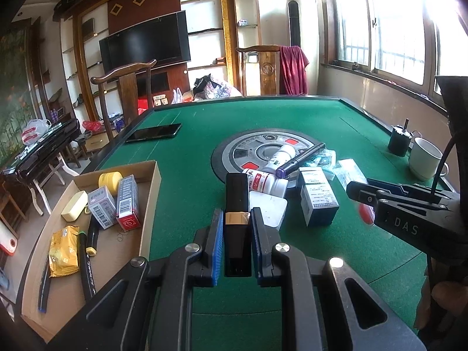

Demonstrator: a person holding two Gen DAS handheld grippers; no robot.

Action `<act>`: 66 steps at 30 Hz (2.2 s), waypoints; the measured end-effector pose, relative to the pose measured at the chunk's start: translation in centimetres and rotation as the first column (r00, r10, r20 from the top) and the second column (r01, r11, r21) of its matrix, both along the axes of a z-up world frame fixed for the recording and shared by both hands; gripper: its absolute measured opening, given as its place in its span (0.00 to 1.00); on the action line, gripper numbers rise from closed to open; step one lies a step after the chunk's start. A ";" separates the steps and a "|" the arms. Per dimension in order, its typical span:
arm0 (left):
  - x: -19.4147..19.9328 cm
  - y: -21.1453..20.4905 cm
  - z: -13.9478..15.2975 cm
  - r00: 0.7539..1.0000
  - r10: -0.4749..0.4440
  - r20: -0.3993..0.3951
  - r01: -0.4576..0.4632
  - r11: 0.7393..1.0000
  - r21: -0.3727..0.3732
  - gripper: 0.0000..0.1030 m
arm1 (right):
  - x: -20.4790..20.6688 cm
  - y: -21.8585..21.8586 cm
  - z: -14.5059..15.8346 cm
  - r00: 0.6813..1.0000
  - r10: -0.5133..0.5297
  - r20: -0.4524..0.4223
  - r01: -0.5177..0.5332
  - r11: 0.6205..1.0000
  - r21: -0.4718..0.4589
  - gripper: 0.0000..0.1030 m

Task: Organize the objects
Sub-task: 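Lift the black tube and clear package off the table with both grippers, then carry the black tube and clear package into the cardboard box and open both grippers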

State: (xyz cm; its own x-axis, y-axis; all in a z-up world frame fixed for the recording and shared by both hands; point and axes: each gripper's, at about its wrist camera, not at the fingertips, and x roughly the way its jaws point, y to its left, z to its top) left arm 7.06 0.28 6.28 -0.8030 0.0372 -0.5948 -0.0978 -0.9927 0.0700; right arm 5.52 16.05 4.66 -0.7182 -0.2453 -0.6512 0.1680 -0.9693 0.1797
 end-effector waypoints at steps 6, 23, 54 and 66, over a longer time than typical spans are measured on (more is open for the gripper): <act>0.6 -0.4 0.5 1.000 -0.007 -0.014 0.007 1.000 0.015 0.14 | 0.6 -0.6 0.2 1.000 -0.015 -0.014 0.015 1.000 0.026 0.24; 2.1 -6.5 1.9 0.997 0.062 -0.048 -0.058 0.995 0.077 0.14 | 4.1 -7.8 2.2 0.993 0.062 -0.097 -0.040 0.976 0.216 0.24; 3.6 -20.3 -1.3 0.960 0.280 0.000 -0.275 0.944 0.180 0.14 | 6.4 -21.1 3.5 0.943 0.314 -0.110 -0.260 0.903 0.343 0.24; 3.0 -22.4 -3.6 0.957 0.280 0.080 -0.291 0.930 0.226 0.14 | 3.0 -24.5 0.5 0.912 0.401 0.090 -0.409 0.905 0.116 0.24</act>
State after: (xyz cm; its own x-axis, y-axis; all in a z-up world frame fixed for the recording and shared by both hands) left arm 10.06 -22.14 2.63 -0.7724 -0.0482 -0.6333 0.1948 -0.9670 -0.1640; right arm 8.47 -8.42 5.18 -0.5319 -0.4172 -0.7369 0.5438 -0.8354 0.0804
